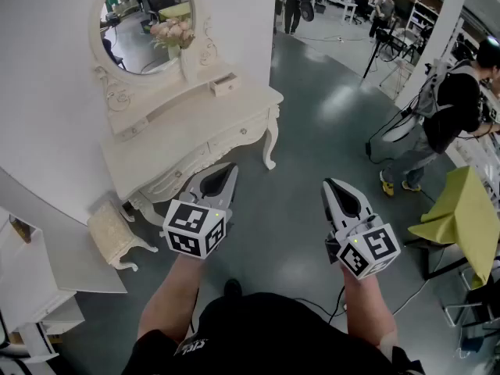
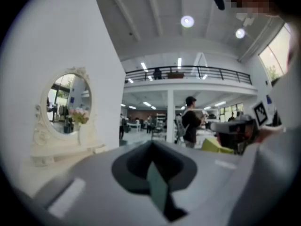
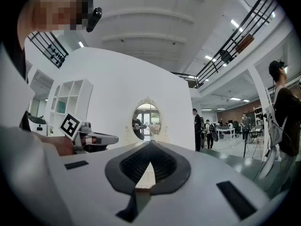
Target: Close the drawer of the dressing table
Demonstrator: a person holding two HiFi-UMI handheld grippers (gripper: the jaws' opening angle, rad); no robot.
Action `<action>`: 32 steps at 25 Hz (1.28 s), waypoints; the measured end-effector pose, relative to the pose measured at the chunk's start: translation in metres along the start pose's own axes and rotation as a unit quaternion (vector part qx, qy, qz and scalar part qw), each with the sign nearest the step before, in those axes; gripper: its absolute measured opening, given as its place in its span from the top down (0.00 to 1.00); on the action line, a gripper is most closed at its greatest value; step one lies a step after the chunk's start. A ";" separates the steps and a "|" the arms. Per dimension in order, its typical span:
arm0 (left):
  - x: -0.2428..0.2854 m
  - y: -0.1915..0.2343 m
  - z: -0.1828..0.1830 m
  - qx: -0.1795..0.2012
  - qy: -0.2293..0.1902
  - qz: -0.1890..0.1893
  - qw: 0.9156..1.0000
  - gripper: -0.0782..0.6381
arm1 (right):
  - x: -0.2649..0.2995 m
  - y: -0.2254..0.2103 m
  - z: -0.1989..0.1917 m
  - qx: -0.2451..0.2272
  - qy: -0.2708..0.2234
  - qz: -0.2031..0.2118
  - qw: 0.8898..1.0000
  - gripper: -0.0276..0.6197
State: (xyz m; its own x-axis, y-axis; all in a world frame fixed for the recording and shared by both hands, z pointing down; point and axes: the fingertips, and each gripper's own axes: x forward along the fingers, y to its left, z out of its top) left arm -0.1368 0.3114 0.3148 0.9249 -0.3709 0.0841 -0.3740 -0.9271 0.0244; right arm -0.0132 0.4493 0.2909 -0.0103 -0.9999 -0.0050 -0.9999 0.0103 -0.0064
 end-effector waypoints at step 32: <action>-0.017 0.104 -0.040 -0.008 0.043 -0.030 0.999 0.88 | 0.118 0.069 -0.031 0.068 0.017 0.026 0.997 0.97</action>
State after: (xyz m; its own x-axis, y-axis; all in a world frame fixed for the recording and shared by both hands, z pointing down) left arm -0.1940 0.2237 0.3554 0.9365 -0.3085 0.1664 -0.3202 -0.9462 0.0476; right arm -0.0839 0.3320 0.3211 -0.0653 -0.9976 0.0247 -0.9878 0.0611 -0.1429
